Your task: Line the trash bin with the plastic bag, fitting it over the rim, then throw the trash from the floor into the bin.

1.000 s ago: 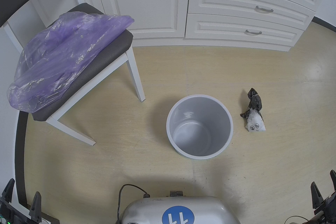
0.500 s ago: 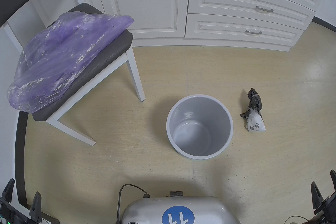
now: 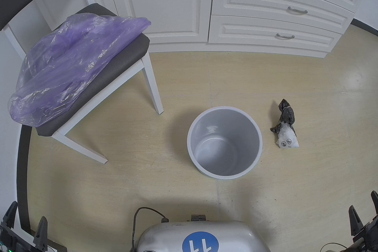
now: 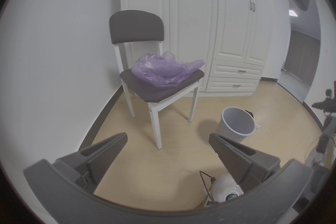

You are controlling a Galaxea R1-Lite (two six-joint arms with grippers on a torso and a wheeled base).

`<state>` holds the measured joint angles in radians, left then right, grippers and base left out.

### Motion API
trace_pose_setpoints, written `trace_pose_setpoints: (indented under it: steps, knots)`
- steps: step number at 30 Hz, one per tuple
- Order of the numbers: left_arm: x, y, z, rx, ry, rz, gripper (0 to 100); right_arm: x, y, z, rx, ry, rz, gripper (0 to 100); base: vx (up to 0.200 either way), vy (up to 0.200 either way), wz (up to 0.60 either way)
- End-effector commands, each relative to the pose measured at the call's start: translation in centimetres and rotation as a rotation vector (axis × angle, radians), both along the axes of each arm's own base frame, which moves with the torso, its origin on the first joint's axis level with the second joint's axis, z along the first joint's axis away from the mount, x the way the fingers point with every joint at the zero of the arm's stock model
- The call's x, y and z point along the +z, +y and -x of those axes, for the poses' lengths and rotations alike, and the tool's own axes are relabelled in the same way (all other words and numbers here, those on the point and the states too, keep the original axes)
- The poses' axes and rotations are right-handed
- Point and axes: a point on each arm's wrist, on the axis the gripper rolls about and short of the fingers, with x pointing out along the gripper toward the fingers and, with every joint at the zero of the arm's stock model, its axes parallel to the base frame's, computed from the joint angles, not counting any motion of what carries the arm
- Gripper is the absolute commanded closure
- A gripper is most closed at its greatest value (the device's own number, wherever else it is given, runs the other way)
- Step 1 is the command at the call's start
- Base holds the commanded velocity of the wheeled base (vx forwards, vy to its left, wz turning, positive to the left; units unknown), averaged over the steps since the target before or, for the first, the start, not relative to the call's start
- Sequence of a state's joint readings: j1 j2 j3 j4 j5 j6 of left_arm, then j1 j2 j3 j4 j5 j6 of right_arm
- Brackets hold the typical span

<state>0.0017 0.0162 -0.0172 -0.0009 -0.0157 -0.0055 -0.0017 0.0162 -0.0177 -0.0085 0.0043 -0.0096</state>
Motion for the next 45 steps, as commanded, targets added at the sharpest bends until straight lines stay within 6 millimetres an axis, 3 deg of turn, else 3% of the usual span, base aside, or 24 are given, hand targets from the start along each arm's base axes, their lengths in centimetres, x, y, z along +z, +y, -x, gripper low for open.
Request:
trace_pose_setpoints:
  steps: [1, 4, 6, 7, 9, 12, 16, 22, 23, 26, 27, 30, 31, 32, 34, 36, 38, 45]
  knots:
    - [-0.4, 0.1, 0.0, 0.032, -0.003, 0.033, 0, -0.5, -0.1, 0.0, -0.019, -0.001, -0.031, 0, 0.000, 0.000, 0.00]
    - [-0.5, 0.1, 0.0, 0.031, -0.001, 0.018, 0, -0.4, 0.0, 0.0, -0.015, -0.011, 0.002, 0, 0.000, 0.000, 0.00]
    - [-0.5, 0.0, 0.0, 0.019, -0.003, -0.022, 0, 1.3, 0.1, 0.3, 0.037, -0.121, 0.053, 0, 0.000, 0.000, 0.00]
    - [-0.5, 0.0, 0.0, 0.010, -0.005, -0.033, 0, 3.1, 0.2, 0.9, 0.098, -0.234, 0.074, 0, 0.000, 0.000, 0.00]
    - [-0.5, 0.0, 0.0, 0.011, -0.003, -0.022, 0, 4.5, 0.3, 1.3, 0.132, -0.289, 0.064, 0, 0.000, 0.000, 0.00]
    - [-0.1, 0.0, 0.0, 0.020, -0.024, 0.012, 0, 4.1, 0.3, 1.1, 0.108, -0.237, 0.024, 0, 0.000, 0.000, 0.00]
    - [4.8, -0.1, 1.3, -0.066, -0.266, 0.121, 0, 3.0, 0.2, 0.8, 0.072, -0.124, -0.008, 0, 0.000, 0.000, 0.00]
    - [7.9, 0.0, 0.5, -0.143, -0.166, 0.109, 0, 6.0, 0.2, -0.4, 0.062, -0.017, -0.016, 0, 0.000, 0.000, 0.00]
    - [9.2, -0.1, -0.8, -0.143, -0.094, 0.081, 0, 7.6, 0.2, -1.7, 0.054, 0.044, -0.026, 0, 0.000, 0.000, 0.00]
    - [10.6, -0.1, -2.2, -0.113, -0.044, 0.062, 0, 8.9, 0.1, -2.9, 0.035, 0.090, -0.032, 0, 0.000, 0.000, 0.00]
    - [12.1, -0.1, -4.0, -0.075, 0.006, 0.045, 0, 10.1, 0.0, -4.4, 0.019, 0.133, -0.035, 0, 0.000, 0.000, 0.00]
    - [13.0, -0.2, -6.9, -0.019, 0.103, -0.022, 0, 11.6, 0.0, -6.5, 0.015, 0.169, -0.061, 0, 0.000, 0.000, 0.00]
    - [13.0, -0.2, -6.9, -0.019, 0.103, -0.022, 0, 11.6, 0.0, -6.5, 0.015, 0.169, -0.061, 0, 0.000, 0.000, 0.00]
    - [13.2, -0.2, -8.9, 0.007, 0.150, -0.082, 0, 12.9, 0.0, -8.0, 0.021, 0.163, -0.105, 0, 0.000, 0.000, 0.00]
    - [13.3, -0.1, -9.7, 0.018, 0.153, -0.094, 0, 13.3, 0.0, -8.7, 0.020, 0.160, -0.120, 0, 0.000, 0.000, 0.00]
    - [13.9, 0.5, -12.6, 0.086, 0.153, -0.124, 0, 15.0, -0.1, -10.9, 0.015, 0.127, -0.172, 0, 0.000, 0.000, 0.00]
    - [14.4, 1.4, -14.1, 0.150, 0.158, -0.172, 0, 15.1, -0.1, -11.6, 0.006, 0.113, -0.207, 0, 0.000, 0.000, 0.00]
    - [16.4, 2.3, -14.8, 0.212, 0.110, -0.211, 0, 14.4, 0.0, -11.9, 0.014, 0.136, -0.218, 0, 0.000, 0.000, 0.00]
